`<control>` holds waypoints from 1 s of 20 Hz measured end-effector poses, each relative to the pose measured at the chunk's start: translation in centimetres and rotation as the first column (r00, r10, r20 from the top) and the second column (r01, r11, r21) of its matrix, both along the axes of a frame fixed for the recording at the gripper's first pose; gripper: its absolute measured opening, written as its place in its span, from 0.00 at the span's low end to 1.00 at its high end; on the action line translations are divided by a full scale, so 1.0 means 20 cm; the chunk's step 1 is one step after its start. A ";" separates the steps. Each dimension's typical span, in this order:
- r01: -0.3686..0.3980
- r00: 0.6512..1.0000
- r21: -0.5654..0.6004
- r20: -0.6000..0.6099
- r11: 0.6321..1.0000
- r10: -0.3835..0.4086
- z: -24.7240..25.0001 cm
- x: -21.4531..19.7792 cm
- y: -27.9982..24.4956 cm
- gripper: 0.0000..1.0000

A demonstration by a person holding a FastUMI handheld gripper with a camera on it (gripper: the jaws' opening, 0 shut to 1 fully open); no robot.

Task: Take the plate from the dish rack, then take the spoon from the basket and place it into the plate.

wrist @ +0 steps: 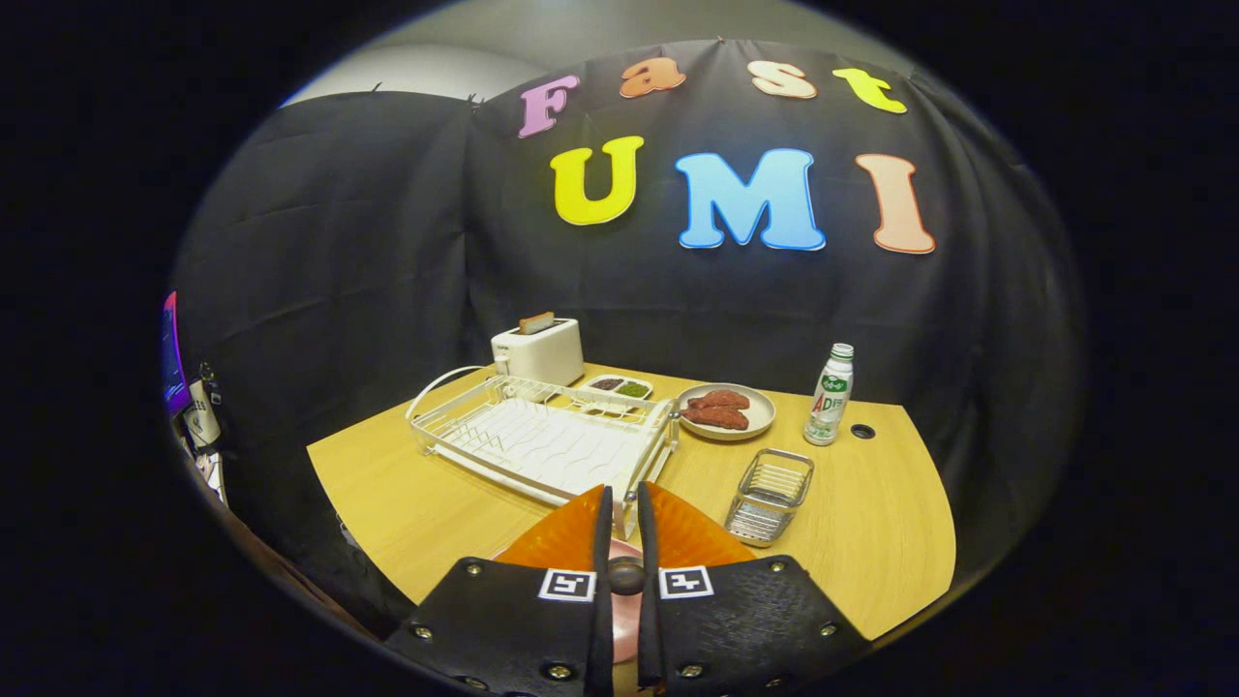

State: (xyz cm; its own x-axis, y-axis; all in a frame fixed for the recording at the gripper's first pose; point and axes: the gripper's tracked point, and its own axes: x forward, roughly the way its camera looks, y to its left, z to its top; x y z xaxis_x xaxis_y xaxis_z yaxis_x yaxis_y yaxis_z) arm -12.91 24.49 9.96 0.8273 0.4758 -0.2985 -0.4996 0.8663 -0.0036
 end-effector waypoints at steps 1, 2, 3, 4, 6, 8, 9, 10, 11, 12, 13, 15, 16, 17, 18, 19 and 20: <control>-0.012 1.000 -0.003 -0.006 1.000 0.012 -0.01 0.00 0.03 0.10; -0.024 1.000 -0.004 -0.012 1.000 0.024 -0.03 0.00 0.06 0.10; -0.034 0.999 -0.003 -0.020 0.999 0.034 -0.05 0.00 0.08 0.10; -0.042 0.999 -0.003 -0.027 0.999 0.042 -0.06 0.01 0.11 0.10; -0.062 0.997 -0.011 -0.040 0.998 0.062 -0.10 0.01 0.16 0.10; -0.083 0.995 -0.018 -0.060 0.996 0.082 -0.14 0.02 0.21 0.10; -0.094 0.994 -0.020 -0.065 0.995 0.092 -0.15 0.03 0.24 0.10; -0.104 0.993 -0.023 -0.066 0.994 0.102 -0.17 0.03 0.27 0.10; -0.114 0.991 -0.029 -0.070 0.993 0.112 -0.18 0.03 0.29 0.10; -0.127 0.989 -0.035 -0.076 0.991 0.124 -0.20 0.04 0.33 0.10; -0.140 0.987 -0.041 -0.085 0.989 0.136 -0.22 0.05 0.35 0.10; -0.165 0.982 -0.051 -0.106 0.985 0.159 -0.27 0.06 0.40 0.10; -0.173 0.979 -0.059 -0.122 0.983 0.165 -0.30 0.06 0.42 0.10; -0.177 0.978 -0.067 -0.128 0.982 0.167 -0.31 0.06 0.42 0.11; -0.178 0.978 -0.065 -0.126 0.982 0.169 -0.30 0.07 0.43 0.12; -0.174 0.979 -0.065 -0.119 0.983 0.165 -0.28 0.09 0.44 0.14; -0.168 0.980 -0.065 -0.114 0.984 0.160 -0.27 0.10 0.43 0.15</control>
